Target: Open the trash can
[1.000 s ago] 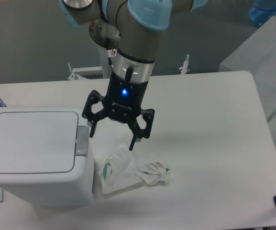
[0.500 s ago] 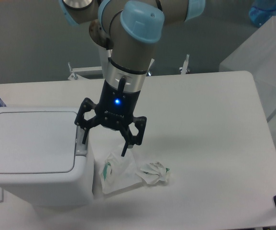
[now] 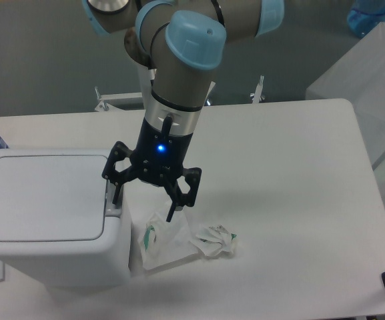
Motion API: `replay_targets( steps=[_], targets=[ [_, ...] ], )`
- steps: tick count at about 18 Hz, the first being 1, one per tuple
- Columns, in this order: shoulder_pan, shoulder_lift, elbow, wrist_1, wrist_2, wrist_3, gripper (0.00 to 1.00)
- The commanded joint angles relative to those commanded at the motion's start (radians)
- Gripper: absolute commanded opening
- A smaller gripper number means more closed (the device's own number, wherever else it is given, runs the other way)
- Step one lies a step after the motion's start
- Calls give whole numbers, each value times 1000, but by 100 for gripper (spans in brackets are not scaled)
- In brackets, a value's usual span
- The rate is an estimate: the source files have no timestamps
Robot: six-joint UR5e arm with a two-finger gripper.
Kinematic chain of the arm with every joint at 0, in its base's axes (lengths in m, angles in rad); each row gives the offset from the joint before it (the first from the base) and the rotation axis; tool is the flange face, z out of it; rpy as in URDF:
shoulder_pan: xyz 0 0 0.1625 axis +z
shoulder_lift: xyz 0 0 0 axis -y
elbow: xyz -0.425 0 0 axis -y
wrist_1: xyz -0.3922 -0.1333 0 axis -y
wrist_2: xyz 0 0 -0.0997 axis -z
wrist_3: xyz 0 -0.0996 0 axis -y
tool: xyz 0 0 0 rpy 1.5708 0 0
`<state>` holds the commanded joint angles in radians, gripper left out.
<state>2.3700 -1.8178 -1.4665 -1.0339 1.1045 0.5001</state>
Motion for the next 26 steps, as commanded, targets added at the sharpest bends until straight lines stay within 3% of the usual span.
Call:
replay_targets(
  steps=[10, 14, 18, 23, 26],
  targets=[
    [0, -3, 9, 0, -2, -5, 100],
    [9, 8, 72, 0, 2, 9, 100],
    [67, 9, 155, 3, 9, 34, 100],
    [72, 14, 147, -15, 282, 331, 100],
    [77, 14, 143, -32, 325, 437, 100]
  ],
)
